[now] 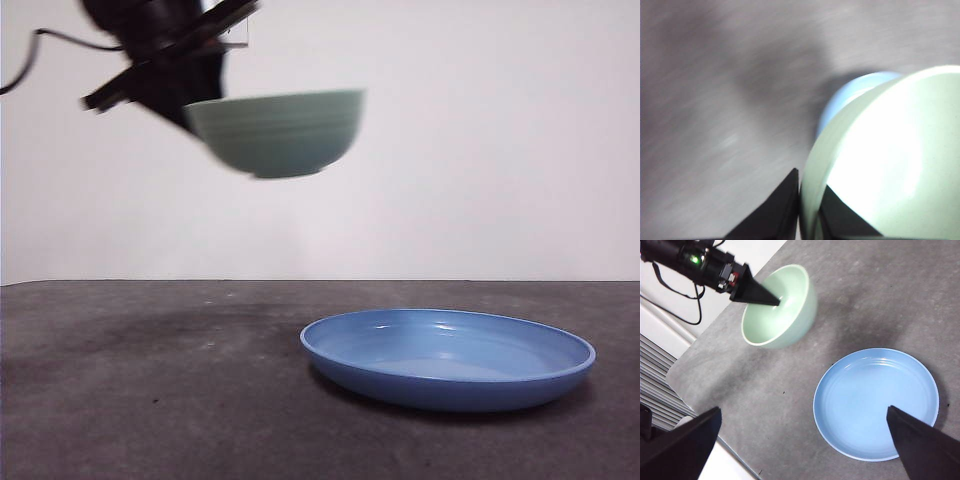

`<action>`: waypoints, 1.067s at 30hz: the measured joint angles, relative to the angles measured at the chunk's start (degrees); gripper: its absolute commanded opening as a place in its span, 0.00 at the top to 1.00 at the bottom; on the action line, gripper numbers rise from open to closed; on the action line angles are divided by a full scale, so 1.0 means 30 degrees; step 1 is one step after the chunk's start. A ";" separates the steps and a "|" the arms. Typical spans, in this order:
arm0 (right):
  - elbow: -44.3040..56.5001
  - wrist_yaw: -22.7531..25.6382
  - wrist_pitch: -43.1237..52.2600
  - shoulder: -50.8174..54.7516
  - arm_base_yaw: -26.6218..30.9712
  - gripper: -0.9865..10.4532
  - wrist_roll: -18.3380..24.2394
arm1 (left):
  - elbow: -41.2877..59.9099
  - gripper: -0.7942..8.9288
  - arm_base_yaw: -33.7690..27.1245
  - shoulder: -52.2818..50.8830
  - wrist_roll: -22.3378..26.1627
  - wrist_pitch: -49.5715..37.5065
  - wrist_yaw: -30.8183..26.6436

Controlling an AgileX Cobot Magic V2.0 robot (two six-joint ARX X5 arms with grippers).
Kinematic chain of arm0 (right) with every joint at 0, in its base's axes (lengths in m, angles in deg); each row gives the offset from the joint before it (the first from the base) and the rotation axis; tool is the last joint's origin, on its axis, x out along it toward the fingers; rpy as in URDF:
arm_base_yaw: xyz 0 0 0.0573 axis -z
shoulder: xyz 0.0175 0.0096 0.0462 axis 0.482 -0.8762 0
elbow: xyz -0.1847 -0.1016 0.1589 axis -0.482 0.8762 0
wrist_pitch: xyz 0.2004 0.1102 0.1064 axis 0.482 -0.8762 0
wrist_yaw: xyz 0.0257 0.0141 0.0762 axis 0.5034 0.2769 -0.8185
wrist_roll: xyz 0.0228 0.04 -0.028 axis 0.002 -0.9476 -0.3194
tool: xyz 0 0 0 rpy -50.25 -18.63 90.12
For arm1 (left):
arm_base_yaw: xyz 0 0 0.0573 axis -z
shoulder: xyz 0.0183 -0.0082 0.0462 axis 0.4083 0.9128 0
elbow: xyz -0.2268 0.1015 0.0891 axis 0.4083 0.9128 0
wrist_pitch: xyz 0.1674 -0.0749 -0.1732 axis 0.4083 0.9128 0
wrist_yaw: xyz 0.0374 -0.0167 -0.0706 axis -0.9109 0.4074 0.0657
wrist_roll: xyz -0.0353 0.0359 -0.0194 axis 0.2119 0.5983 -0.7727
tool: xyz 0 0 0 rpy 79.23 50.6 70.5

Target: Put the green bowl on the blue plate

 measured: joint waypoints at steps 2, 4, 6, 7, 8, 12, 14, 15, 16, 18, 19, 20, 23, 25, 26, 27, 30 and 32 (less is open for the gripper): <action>0.0000 0.0000 0.0000 0.0000 0.0000 0.38 0.0000 | -0.0743 0.90 0.0750 0.0576 -0.0131 0.0015 0.0000; 0.0000 0.0007 0.0000 0.0000 0.0000 0.38 0.0000 | -0.1457 0.90 0.1494 0.1326 -0.0211 0.0102 0.0000; 0.0000 0.0007 0.0000 0.0000 0.0000 0.38 0.0000 | -0.2076 0.90 0.2120 0.2142 -0.0291 0.0255 0.0000; 0.0000 0.0000 0.0007 0.0000 0.0000 0.38 0.0000 | -0.2368 0.90 0.2426 0.2565 -0.0321 0.0284 0.0007; 0.0000 0.0000 0.0000 0.0000 0.0000 0.38 0.0000 | -0.2572 0.90 0.2674 0.2929 -0.0342 0.0291 0.0000; 0.0000 0.0000 0.0000 0.0000 0.0000 0.38 0.0000 | -0.3643 0.90 0.3570 0.4641 -0.0357 0.0430 0.0000; 0.0000 0.0000 0.0000 0.0000 0.0000 0.38 0.0000 | -0.4080 0.90 0.3854 0.5457 -0.0386 0.0554 0.0000; 0.0000 0.0000 0.0000 0.0000 0.0000 0.38 0.0000 | -0.4328 0.90 0.3956 0.5909 -0.0423 0.0692 0.0007; 0.0000 0.0000 0.0000 0.0000 0.0000 0.38 0.0000 | -0.4517 0.90 0.4058 0.6368 -0.0459 0.0721 0.0000; 0.0000 0.0000 0.0000 0.0000 0.0000 0.38 0.0000 | -0.4721 0.90 0.4189 0.7162 -0.0488 0.0670 -0.0007; 0.0000 0.0000 0.0000 0.0000 0.0000 0.38 0.0000 | -0.4736 0.90 0.4233 0.7548 -0.0488 0.0678 -0.0029; 0.0000 0.0000 0.0000 0.0000 0.0000 0.38 0.0000 | -0.4736 0.90 0.4269 0.7876 -0.0488 0.0707 -0.0102; 0.0000 0.0000 0.0000 0.0000 0.0000 0.38 0.0000 | -0.4736 0.90 0.4306 0.8852 -0.0488 0.0707 -0.0444; 0.0000 0.0000 0.0000 0.0000 0.0000 0.38 0.0000 | -0.4736 0.90 0.4299 0.9369 -0.0481 0.0692 -0.0488; 0.0000 0.0007 0.0000 0.0000 0.0000 0.38 0.0000 | -0.4736 0.90 0.4299 0.9559 -0.0466 0.0692 -0.0488; 0.0000 0.0000 0.0000 0.0000 0.0000 0.38 0.0000 | -0.4736 0.90 0.4299 0.9777 -0.0401 0.0692 -0.0488; 0.0000 0.0000 0.0000 0.0000 0.0000 0.38 0.0000 | -0.4736 0.90 0.4299 0.9996 -0.0248 0.0670 -0.0488; 0.0000 0.0007 0.0000 0.0000 0.0000 0.38 0.0000 | -0.4736 0.90 0.4313 0.9996 -0.0138 0.0459 -0.0488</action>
